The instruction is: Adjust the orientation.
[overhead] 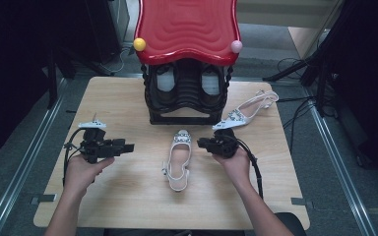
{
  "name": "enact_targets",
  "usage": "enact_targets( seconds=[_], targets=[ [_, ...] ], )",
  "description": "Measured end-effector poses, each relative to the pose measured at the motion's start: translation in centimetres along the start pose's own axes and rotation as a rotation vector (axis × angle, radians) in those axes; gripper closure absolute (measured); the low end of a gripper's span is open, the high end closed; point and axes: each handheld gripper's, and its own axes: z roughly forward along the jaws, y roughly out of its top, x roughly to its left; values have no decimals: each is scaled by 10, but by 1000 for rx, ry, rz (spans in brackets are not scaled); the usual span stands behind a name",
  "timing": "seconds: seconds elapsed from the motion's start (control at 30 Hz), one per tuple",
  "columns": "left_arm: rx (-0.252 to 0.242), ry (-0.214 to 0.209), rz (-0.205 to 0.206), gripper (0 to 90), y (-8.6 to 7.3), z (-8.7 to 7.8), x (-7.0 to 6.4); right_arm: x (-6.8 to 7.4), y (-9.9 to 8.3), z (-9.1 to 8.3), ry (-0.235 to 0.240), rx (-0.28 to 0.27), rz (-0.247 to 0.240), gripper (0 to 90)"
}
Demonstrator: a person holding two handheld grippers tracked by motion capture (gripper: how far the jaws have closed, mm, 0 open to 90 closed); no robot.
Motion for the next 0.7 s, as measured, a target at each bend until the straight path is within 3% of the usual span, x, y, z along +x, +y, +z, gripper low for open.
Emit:
enact_targets(
  seconds=[0.37,0.5,0.7],
  targets=[
    [13,-12,5,416,-1,5,2,-24,6,-24,-61,-16,31,848],
    [10,-7,2,416,-2,6,3,-36,6,-33,-87,-33,59,899],
    [22,-14,4,416,-3,10,2,-53,8,-44,-128,-48,91,900]
  ],
)
